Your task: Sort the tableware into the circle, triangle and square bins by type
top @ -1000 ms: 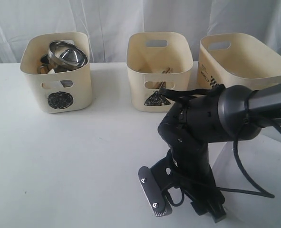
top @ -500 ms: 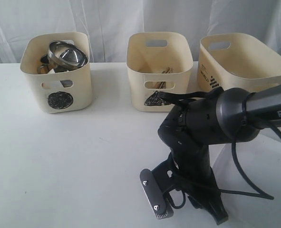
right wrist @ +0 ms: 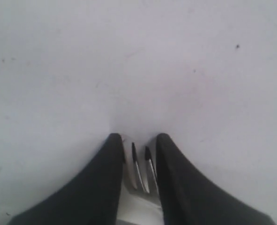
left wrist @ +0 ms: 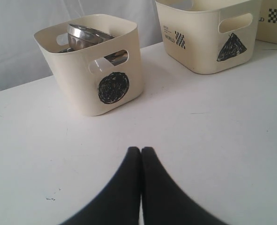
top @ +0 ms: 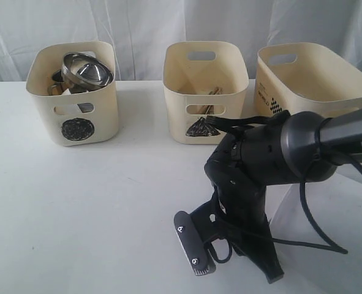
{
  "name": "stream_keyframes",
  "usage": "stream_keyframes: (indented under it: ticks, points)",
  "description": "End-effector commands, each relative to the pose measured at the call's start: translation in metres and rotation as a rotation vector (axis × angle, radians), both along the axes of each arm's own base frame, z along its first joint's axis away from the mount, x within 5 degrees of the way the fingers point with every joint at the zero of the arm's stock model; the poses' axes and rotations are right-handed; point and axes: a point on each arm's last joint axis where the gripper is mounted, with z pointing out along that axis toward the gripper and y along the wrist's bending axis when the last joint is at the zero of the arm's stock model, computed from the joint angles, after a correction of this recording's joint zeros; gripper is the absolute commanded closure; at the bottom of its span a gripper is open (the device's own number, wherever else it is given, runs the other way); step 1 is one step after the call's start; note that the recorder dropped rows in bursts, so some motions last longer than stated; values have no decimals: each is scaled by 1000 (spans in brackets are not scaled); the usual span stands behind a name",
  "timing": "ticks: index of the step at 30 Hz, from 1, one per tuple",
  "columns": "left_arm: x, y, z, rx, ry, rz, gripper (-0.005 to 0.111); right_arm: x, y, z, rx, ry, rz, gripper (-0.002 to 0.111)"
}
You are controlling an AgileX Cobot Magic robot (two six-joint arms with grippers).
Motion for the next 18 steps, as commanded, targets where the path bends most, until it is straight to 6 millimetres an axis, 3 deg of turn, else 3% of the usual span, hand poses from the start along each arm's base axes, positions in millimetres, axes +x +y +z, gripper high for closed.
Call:
stream_keyframes:
  ticks: [1, 11, 15, 18]
  points:
    - [0, 0, -1, -6, 5, 2, 107, 1, 6, -4, 54, -19, -5, 84]
    - [0, 0, -1, -6, 5, 2, 107, 15, 47, 17, 293, -154, -13, 84]
    - [0, 0, -1, -6, 5, 2, 107, 20, 49, 30, 280, -164, -77, 83]
    - [0, 0, -1, -6, 5, 2, 107, 22, 42, 39, 226, -191, -138, 67]
